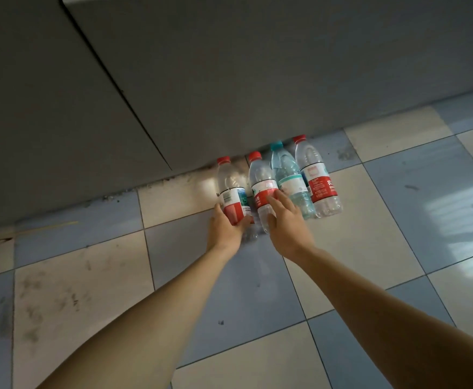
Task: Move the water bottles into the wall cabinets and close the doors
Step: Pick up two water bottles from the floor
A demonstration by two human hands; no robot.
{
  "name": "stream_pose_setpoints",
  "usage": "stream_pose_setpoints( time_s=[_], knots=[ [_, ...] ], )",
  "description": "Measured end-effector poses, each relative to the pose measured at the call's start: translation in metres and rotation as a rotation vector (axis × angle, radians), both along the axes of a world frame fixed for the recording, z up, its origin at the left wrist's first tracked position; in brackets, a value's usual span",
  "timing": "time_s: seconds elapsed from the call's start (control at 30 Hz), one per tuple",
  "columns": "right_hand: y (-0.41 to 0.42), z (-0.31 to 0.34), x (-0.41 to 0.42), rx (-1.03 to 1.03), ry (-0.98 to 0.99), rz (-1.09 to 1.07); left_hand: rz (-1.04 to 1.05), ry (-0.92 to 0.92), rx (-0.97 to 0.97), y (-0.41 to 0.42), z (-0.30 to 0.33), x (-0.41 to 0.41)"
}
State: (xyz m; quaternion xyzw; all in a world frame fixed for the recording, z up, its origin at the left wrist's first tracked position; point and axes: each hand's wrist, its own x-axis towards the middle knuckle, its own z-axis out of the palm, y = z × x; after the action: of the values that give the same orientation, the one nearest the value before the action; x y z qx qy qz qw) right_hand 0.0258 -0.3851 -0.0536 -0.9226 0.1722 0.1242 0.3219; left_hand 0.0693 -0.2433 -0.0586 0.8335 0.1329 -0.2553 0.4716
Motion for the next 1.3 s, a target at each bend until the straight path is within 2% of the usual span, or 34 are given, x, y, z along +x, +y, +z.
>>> stream_pose_setpoints(
  time_s=[0.17, 0.43, 0.53, 0.6, 0.7, 0.8, 1.0, 1.3],
  knots=[
    [0.005, -0.006, -0.017, -0.087, -0.093, 0.086, 0.038, 0.030, -0.060, 0.009, -0.003, -0.008],
    [0.042, 0.012, -0.057, -0.012, -0.088, 0.283, -0.065, 0.131, 0.014, 0.074, 0.012, -0.052],
    [0.059, 0.018, -0.072, -0.015, -0.095, 0.374, -0.036, 0.167, 0.018, 0.100, 0.013, -0.065],
    [0.063, 0.018, -0.066, 0.033, -0.103, 0.319, 0.003, 0.143, 0.020, 0.111, 0.014, -0.061],
    [0.062, 0.010, -0.035, 0.130, -0.104, 0.059, 0.032, 0.077, 0.054, 0.115, 0.010, -0.040],
    [0.063, 0.001, 0.003, 0.206, 0.015, -0.101, 0.006, 0.017, 0.081, 0.110, 0.005, -0.017],
    [0.084, -0.017, 0.038, 0.399, 0.199, -0.115, -0.016, -0.068, 0.167, 0.102, -0.007, 0.005],
    [0.090, -0.010, 0.041, 0.583, 0.152, -0.213, 0.018, -0.031, 0.108, 0.102, 0.008, 0.009]
  ],
)
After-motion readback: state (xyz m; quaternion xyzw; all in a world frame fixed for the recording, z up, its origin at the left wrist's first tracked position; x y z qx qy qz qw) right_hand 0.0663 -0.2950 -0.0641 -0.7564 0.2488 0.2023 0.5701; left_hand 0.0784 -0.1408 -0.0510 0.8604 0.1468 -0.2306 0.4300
